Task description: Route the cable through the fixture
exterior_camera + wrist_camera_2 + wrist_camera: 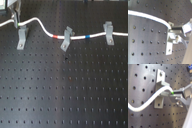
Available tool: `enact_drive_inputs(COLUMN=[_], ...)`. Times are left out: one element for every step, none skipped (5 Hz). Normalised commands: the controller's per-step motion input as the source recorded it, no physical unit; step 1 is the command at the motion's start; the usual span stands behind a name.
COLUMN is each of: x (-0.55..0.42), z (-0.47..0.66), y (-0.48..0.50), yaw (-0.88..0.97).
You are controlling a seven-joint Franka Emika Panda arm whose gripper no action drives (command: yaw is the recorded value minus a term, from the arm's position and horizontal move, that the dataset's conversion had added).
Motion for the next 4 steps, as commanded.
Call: enact_drive_inputs(x=[-0.018, 0.229, 0.203, -0.001], z=[0.35, 0.15, 0.00, 0.15], y=[0.224, 0.291, 0.220, 0.002], yaw=[0.00, 0.00, 0.00, 0.00])
